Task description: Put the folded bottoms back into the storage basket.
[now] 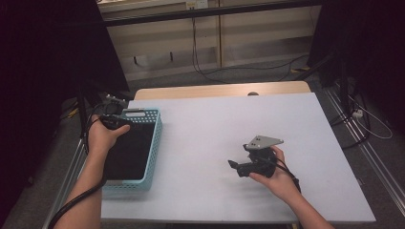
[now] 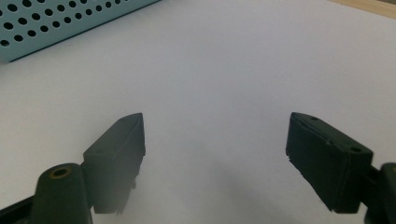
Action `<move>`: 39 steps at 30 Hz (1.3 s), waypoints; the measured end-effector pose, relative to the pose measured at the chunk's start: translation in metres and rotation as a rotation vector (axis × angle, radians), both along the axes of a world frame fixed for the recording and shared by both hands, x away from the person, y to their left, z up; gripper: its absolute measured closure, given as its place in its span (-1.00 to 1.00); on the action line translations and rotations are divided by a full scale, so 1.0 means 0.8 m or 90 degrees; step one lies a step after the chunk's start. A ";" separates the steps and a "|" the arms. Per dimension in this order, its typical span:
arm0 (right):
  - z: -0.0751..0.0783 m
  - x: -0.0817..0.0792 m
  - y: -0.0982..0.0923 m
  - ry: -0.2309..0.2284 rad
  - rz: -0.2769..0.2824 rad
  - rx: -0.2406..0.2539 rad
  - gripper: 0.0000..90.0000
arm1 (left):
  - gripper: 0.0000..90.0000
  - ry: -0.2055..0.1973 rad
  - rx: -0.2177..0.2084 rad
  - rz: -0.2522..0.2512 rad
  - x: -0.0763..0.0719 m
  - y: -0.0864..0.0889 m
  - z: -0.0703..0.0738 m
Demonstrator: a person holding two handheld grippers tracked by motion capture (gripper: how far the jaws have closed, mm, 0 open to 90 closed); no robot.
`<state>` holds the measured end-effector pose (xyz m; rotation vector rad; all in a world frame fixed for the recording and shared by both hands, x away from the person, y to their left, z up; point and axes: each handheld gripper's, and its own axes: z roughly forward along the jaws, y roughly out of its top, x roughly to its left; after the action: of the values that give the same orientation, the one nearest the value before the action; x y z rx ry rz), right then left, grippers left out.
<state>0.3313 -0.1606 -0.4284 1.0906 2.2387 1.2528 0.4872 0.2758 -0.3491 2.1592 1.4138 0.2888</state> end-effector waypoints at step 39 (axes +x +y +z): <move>0.008 -0.016 -0.034 -0.007 -0.021 0.004 -0.59 | -0.57 -0.011 -0.048 -0.154 -0.035 -0.101 0.016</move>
<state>0.3183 -0.1878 -0.4224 1.1151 2.2015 1.2504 0.4596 0.1953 -0.3367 2.2320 1.1202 0.1602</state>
